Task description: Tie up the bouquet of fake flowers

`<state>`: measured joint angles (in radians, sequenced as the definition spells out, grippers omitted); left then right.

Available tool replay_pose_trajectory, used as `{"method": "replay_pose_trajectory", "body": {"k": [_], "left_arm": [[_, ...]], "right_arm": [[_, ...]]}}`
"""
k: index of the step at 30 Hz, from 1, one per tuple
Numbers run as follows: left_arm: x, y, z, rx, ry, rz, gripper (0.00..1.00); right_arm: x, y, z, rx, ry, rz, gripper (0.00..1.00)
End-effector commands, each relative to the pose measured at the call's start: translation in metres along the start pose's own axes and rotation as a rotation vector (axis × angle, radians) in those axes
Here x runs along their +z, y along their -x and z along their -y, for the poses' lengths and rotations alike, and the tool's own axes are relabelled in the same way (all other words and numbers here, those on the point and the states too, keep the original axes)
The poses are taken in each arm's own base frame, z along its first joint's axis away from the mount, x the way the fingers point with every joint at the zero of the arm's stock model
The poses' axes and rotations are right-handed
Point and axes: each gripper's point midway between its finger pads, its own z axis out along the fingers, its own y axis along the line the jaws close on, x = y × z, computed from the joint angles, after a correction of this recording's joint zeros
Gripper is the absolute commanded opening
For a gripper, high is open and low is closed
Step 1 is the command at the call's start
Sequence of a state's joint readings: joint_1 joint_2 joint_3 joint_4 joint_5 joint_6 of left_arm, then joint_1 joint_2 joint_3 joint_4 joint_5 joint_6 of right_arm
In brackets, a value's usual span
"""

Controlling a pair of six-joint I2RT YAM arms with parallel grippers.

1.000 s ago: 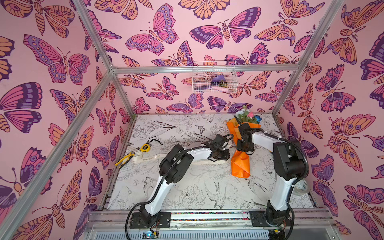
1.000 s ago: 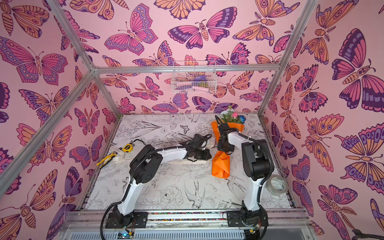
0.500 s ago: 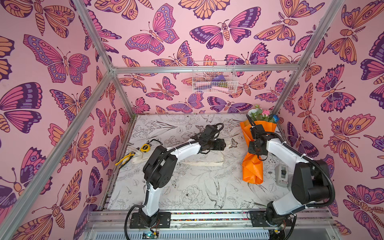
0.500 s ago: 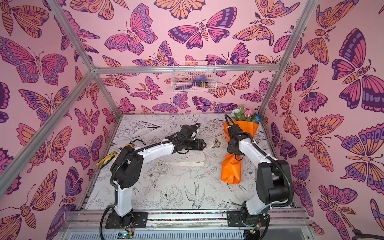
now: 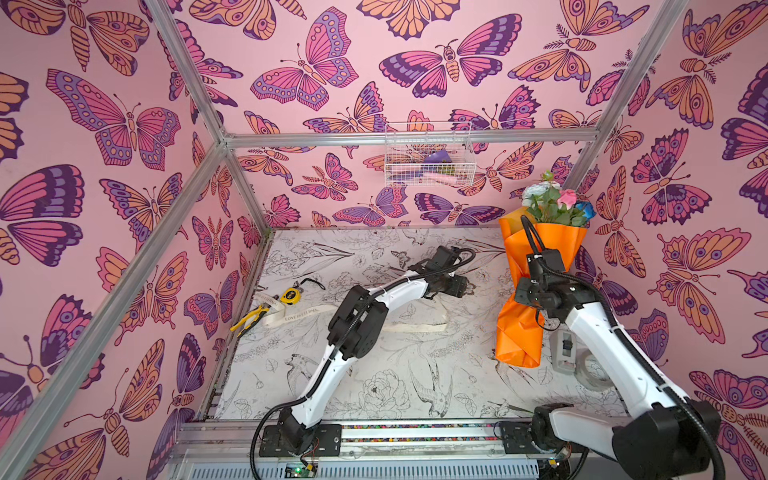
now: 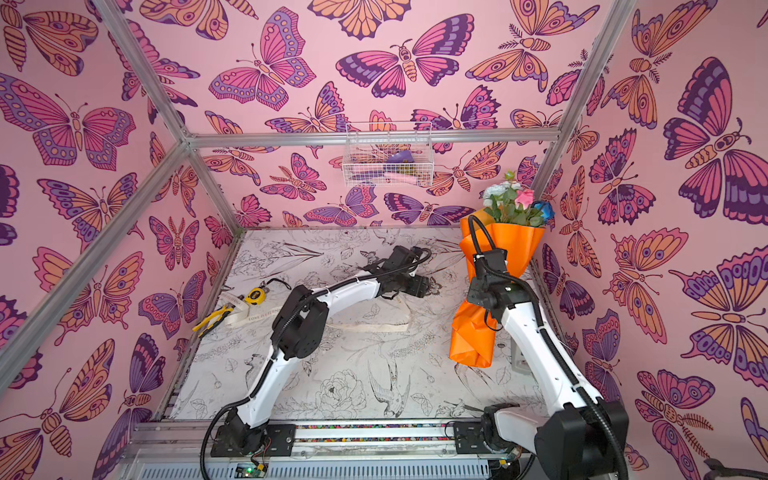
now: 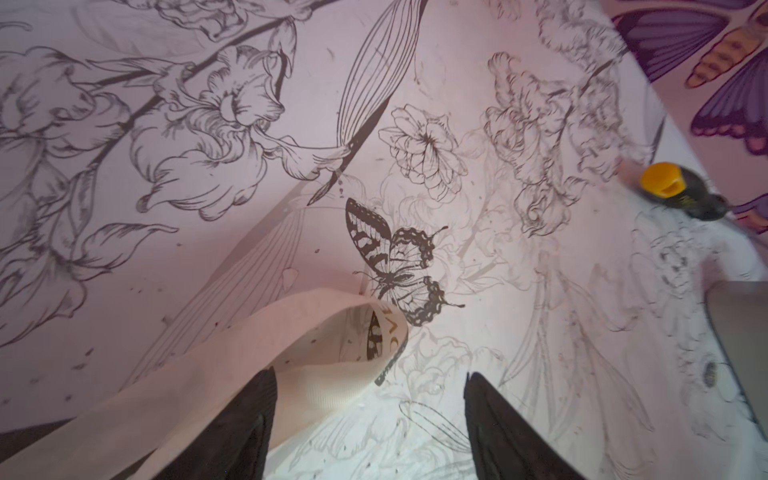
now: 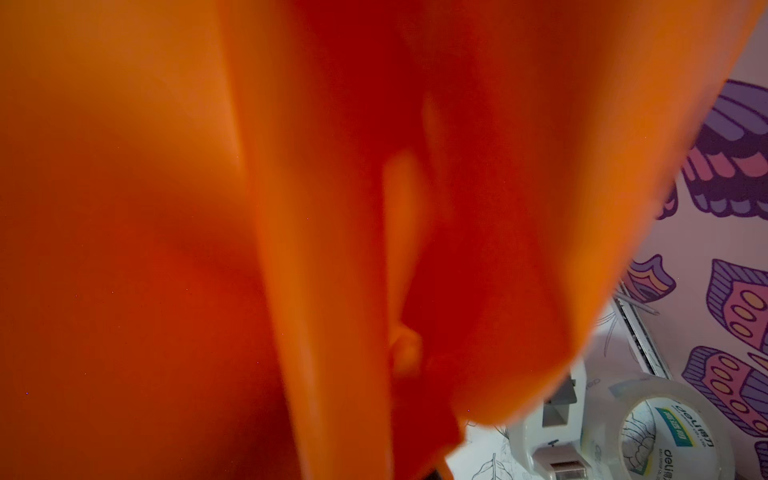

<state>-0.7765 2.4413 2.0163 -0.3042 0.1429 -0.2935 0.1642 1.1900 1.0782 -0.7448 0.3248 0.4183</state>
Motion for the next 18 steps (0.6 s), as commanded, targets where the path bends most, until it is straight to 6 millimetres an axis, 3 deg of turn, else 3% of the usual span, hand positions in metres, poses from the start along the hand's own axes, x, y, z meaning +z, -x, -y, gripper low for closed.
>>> {"method": "replay_pose_trajectory", "body": {"k": [1,4,9,13,15,16,18], "left_arm": [[0.009,-0.009,-0.008,0.077,0.093,-0.065,0.73],[0.023,-0.023,-0.007,0.066,0.105,-0.130,0.71],[0.037,-0.041,-0.002,0.003,0.069,-0.194,0.55],[0.043,-0.046,0.010,-0.042,0.011,-0.213,0.24],[0.045,-0.045,0.026,-0.034,-0.043,-0.212,0.07],[0.046,-0.043,0.035,-0.027,-0.073,-0.210,0.01],[0.045,-0.038,0.060,-0.014,-0.158,-0.202,0.00]], "right_arm": [[-0.007,0.000,0.004,-0.003,-0.002,0.016,0.00],[-0.011,0.003,0.004,0.002,0.004,0.030,0.00],[-0.020,0.009,0.009,0.007,-0.010,0.062,0.00],[-0.027,0.015,0.012,0.007,-0.018,0.088,0.00],[-0.032,0.020,0.015,0.009,-0.029,0.106,0.00],[-0.035,0.022,0.017,0.008,-0.035,0.113,0.00],[-0.041,0.027,0.023,0.011,-0.060,0.138,0.00]]}}
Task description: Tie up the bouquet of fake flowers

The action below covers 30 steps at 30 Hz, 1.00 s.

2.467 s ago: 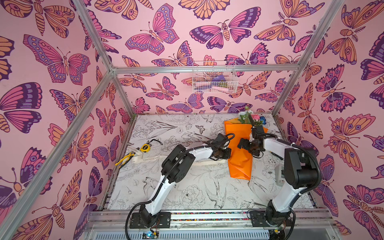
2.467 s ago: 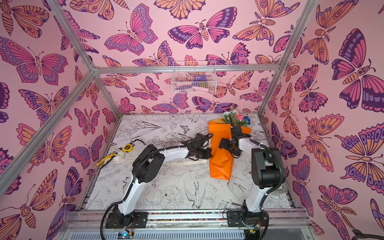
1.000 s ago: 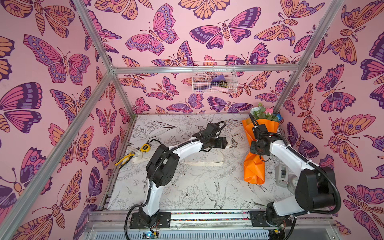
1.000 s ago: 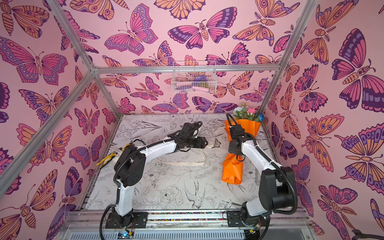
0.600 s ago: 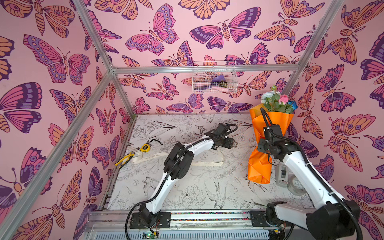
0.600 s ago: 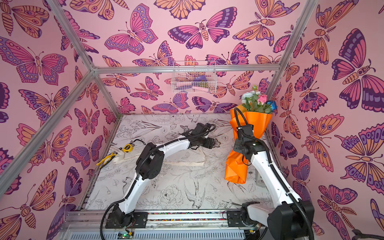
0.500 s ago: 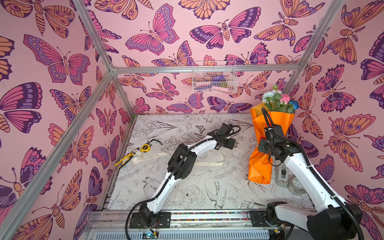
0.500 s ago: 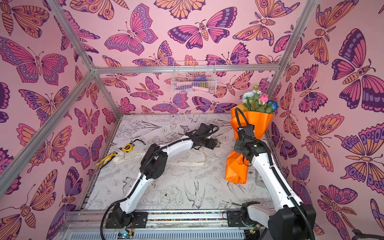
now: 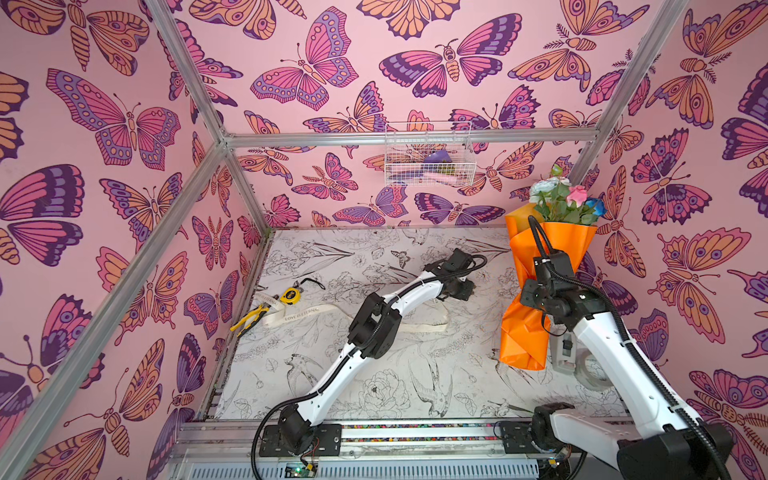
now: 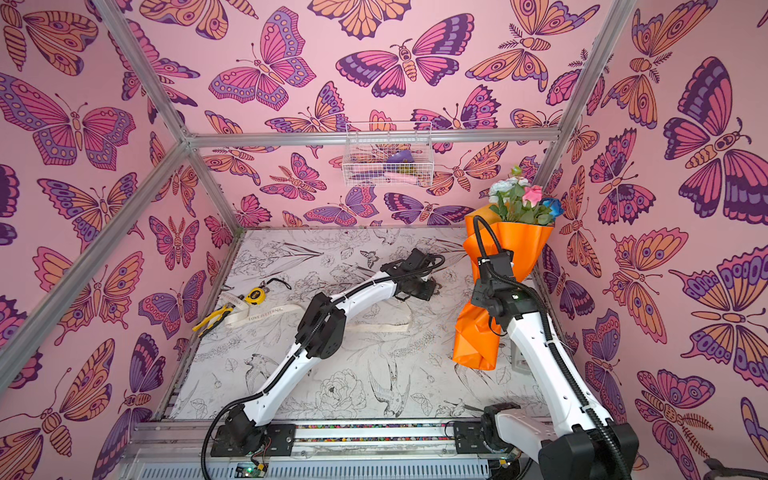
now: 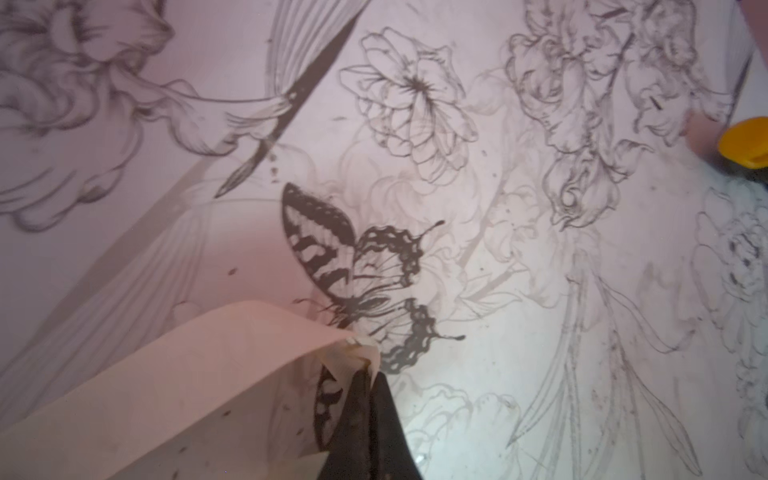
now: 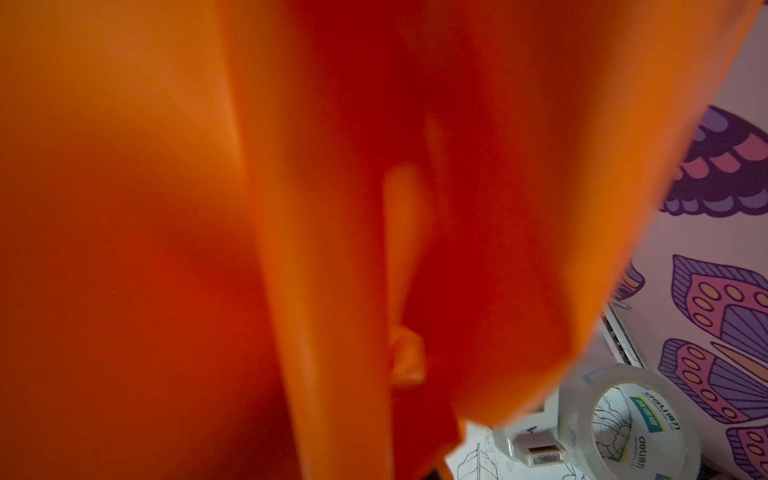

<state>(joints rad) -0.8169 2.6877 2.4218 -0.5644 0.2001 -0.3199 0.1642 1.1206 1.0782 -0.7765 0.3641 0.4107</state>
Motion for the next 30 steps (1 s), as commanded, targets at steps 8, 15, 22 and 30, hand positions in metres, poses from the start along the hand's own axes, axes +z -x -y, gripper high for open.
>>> {"method": "replay_pose_trajectory", "body": {"k": [8,15,22,30], "left_arm": [[-0.030,0.013,0.151,0.115,-0.418,0.039,0.00],[-0.071,0.016,0.227,0.182,-0.659,0.080,0.54],[-0.078,0.004,0.177,0.085,-0.470,0.033,0.92],[-0.150,-0.030,0.069,-0.064,-0.149,0.161,1.00]], "right_arm": [[-0.051,0.043,0.041,0.019,-0.159,0.183,0.00],[-0.073,0.050,0.051,0.017,-0.169,0.216,0.00],[-0.066,0.040,0.035,-0.024,-0.087,0.154,0.00],[-0.064,0.017,-0.012,-0.031,0.101,0.101,0.00]]}}
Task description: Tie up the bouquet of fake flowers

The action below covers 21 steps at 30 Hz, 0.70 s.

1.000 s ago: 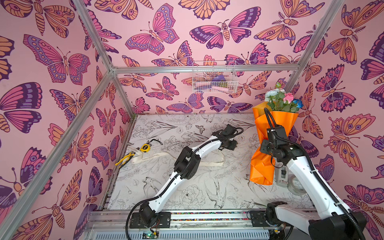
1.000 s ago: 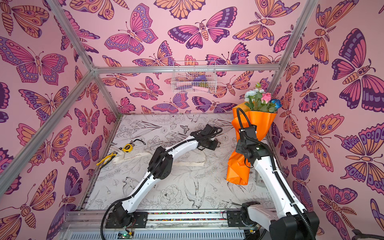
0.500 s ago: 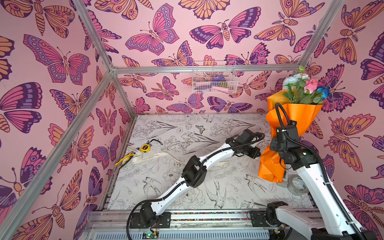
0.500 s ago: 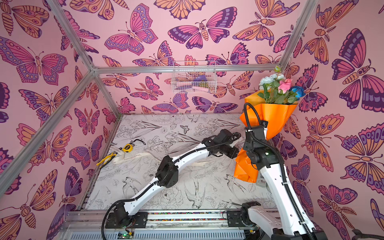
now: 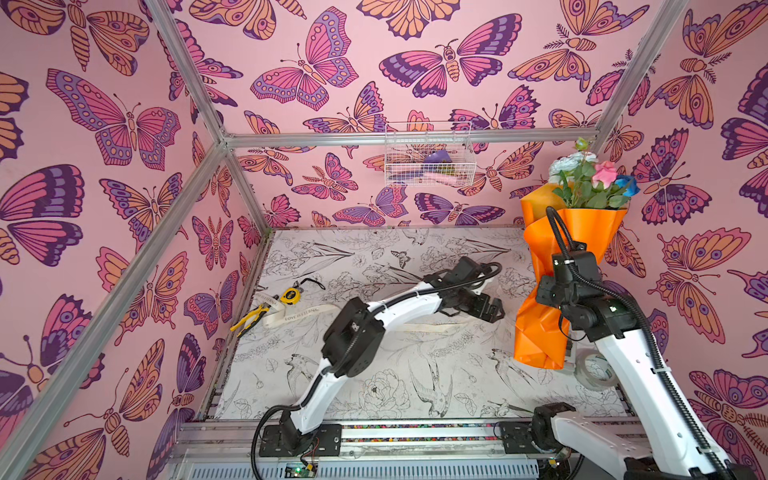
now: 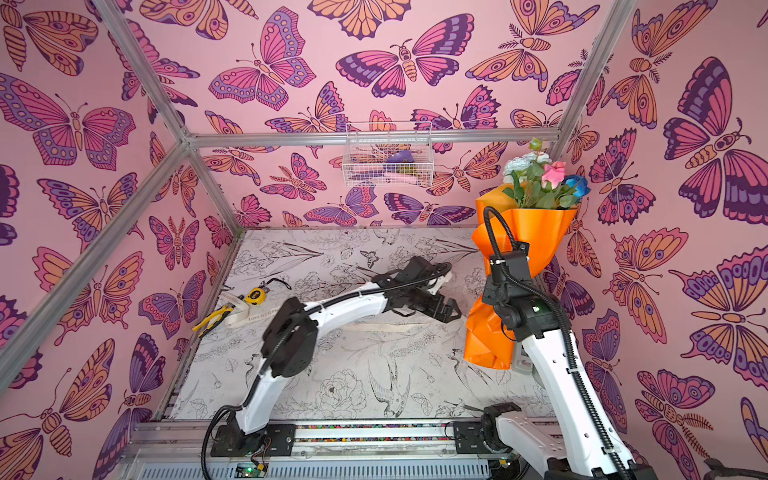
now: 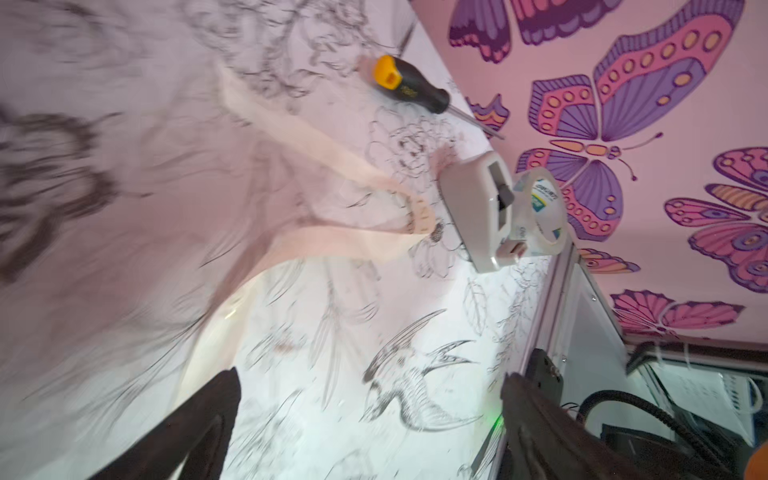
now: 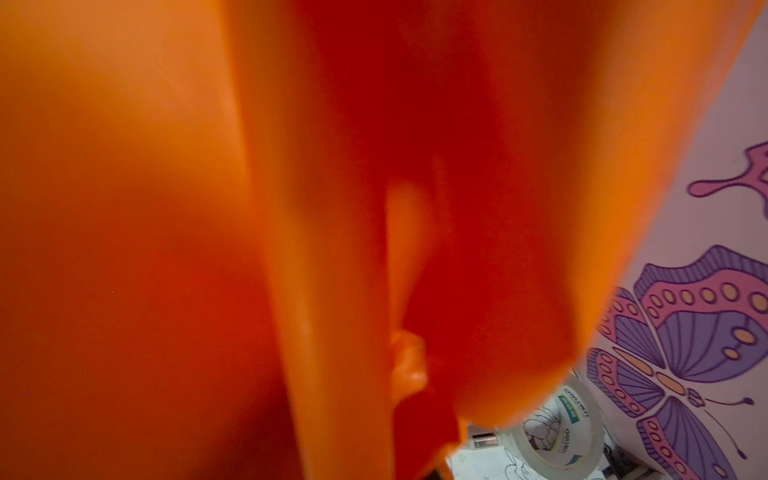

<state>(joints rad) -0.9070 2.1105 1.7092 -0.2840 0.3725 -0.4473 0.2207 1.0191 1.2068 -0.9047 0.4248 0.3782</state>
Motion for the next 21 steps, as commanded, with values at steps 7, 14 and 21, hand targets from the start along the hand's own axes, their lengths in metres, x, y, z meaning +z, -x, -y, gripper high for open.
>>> {"method": "replay_pose_trajectory", "body": {"k": [7,14,21], "left_arm": [[-0.142,-0.047,-0.105,-0.228,0.360,0.294,1.00],[-0.244,-0.095,-0.169,-0.416,0.547,0.501,1.00],[-0.311,-0.131,-0.215,-0.618,0.653,0.635,1.00]], "right_arm": [[-0.014,-0.043,-0.089,-0.052,0.226,-0.039,0.00],[-0.024,-0.085,-0.170,-0.154,0.311,-0.069,0.00],[-0.021,-0.125,-0.236,-0.234,0.324,-0.152,0.00]]}}
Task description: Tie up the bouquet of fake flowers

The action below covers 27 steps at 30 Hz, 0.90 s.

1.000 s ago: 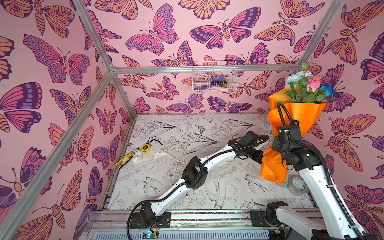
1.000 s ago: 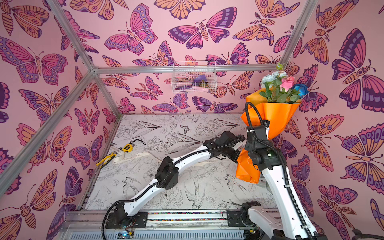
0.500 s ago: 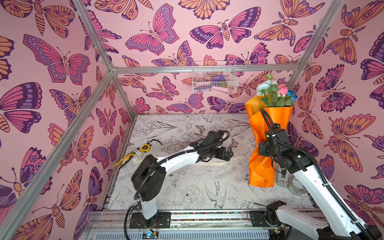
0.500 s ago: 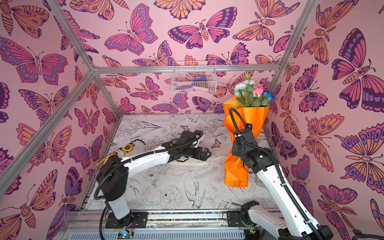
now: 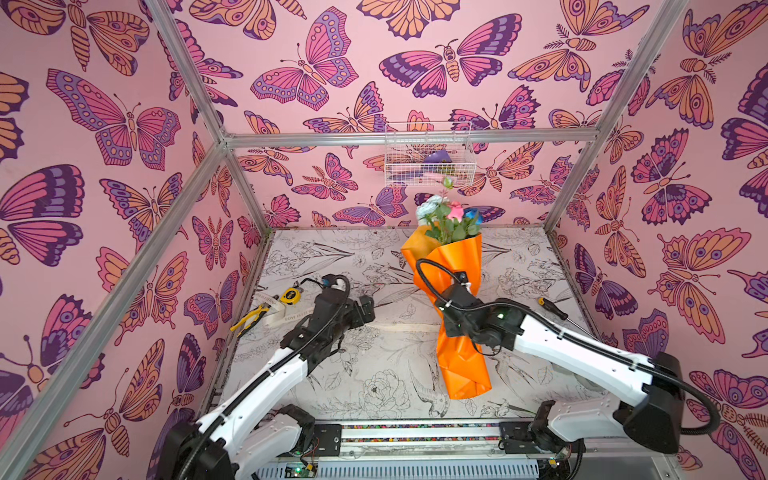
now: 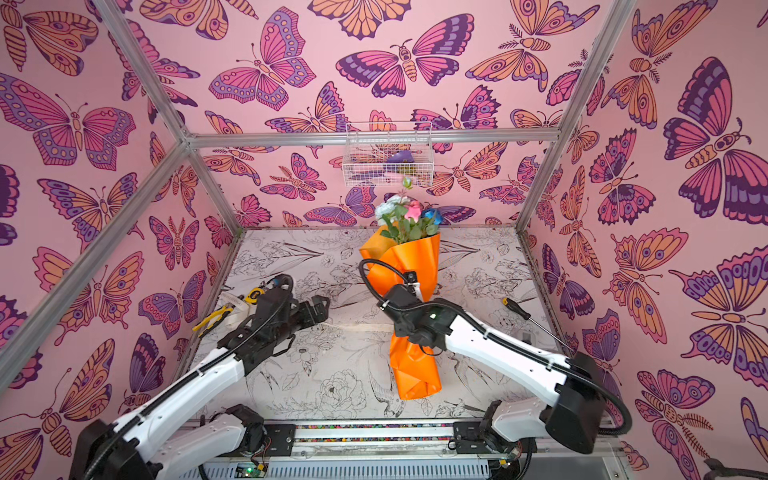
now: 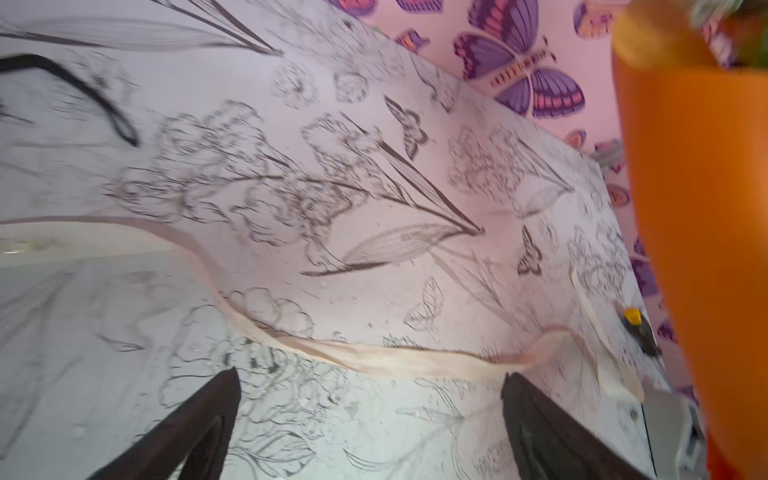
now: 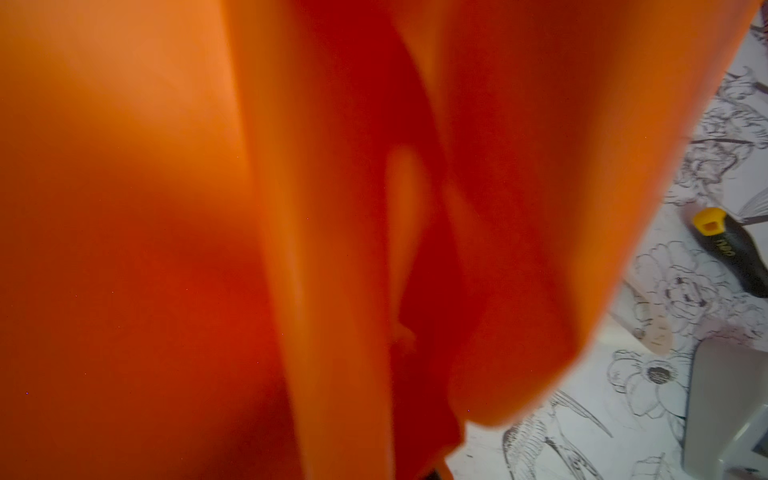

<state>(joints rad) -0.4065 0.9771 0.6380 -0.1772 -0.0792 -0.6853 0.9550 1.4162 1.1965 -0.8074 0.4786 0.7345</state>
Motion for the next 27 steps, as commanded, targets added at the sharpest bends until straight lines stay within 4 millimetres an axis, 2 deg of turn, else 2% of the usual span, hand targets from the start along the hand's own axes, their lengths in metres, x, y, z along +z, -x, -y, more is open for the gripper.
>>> {"method": "replay_pose_trajectory", "body": {"k": [1,5,8,16,23,27], "left_arm": [[-0.005,-0.002,-0.041,-0.106,0.098,0.007,1.00],[-0.009,0.005,-0.069,-0.195,0.157,0.036,1.00],[-0.009,0.009,-0.083,-0.225,0.184,0.039,1.00],[0.005,0.007,-0.093,-0.277,0.187,0.003,1.00],[0.013,0.001,-0.094,-0.299,0.180,-0.021,1.00],[0.013,0.000,-0.098,-0.299,0.189,-0.013,1.00]], "right_arm": [[0.000,0.017,-0.024,0.069,0.011,0.047,0.00],[0.023,0.007,-0.047,0.068,0.022,-0.014,0.00],[0.036,-0.002,-0.050,0.077,-0.008,-0.052,0.00],[0.067,-0.036,-0.046,0.123,-0.088,-0.154,0.00],[0.092,-0.048,-0.051,0.111,-0.123,-0.219,0.01],[0.105,-0.053,-0.048,0.103,-0.142,-0.248,0.03]]}}
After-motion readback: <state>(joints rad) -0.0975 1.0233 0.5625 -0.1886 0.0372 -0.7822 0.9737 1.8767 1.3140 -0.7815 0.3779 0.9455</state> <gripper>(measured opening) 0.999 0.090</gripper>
